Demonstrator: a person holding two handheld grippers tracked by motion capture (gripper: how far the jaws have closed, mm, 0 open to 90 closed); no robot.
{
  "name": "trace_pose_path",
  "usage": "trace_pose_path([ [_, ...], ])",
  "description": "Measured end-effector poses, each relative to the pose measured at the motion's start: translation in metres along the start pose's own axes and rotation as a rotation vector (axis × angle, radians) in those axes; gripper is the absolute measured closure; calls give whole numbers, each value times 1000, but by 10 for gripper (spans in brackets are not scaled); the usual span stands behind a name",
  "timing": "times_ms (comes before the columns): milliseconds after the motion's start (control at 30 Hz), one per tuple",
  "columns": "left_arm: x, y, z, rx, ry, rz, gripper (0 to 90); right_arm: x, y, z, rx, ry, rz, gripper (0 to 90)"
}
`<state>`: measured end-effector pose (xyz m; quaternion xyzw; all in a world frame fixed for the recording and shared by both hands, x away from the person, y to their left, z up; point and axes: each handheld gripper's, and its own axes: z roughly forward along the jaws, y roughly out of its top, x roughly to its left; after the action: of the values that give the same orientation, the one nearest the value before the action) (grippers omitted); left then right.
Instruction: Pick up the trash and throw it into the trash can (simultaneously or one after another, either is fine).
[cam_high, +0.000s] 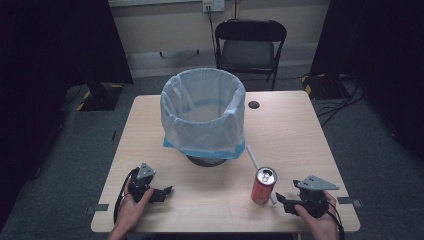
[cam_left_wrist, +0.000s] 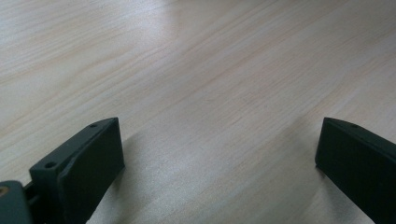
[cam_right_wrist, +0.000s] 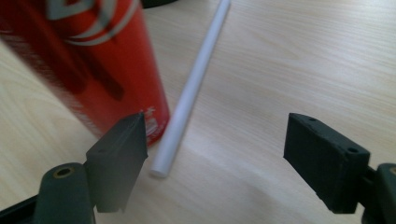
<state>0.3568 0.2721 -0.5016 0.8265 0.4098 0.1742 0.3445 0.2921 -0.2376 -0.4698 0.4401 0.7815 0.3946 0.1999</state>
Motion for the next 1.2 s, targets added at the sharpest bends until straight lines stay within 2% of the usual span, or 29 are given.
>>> trace_pose_path([
  [100, 0, 0, 0, 1, 1, 0, 3, 5, 0, -1, 2, 8, -18, 194],
  [367, 0, 0, 0, 0, 0, 0, 3, 19, 0, 0, 5, 78, -38, 179],
  [400, 0, 0, 0, 1, 1, 0, 3, 20, 1, 0, 5, 81, -45, 189],
  [433, 0, 0, 0, 1, 1, -1, 3, 24, 2, 1, 7, 105, -60, 214],
  [600, 0, 0, 0, 1, 1, 0, 4, 30, 5, 3, -8, 135, -71, 192],
  [867, 0, 0, 0, 0, 1, 0, 3, 37, 16, 15, -9, 158, -99, 189],
  [1200, 0, 0, 0, 0, 1, 0, 3, 40, 18, 30, 13, 175, -114, 213],
])
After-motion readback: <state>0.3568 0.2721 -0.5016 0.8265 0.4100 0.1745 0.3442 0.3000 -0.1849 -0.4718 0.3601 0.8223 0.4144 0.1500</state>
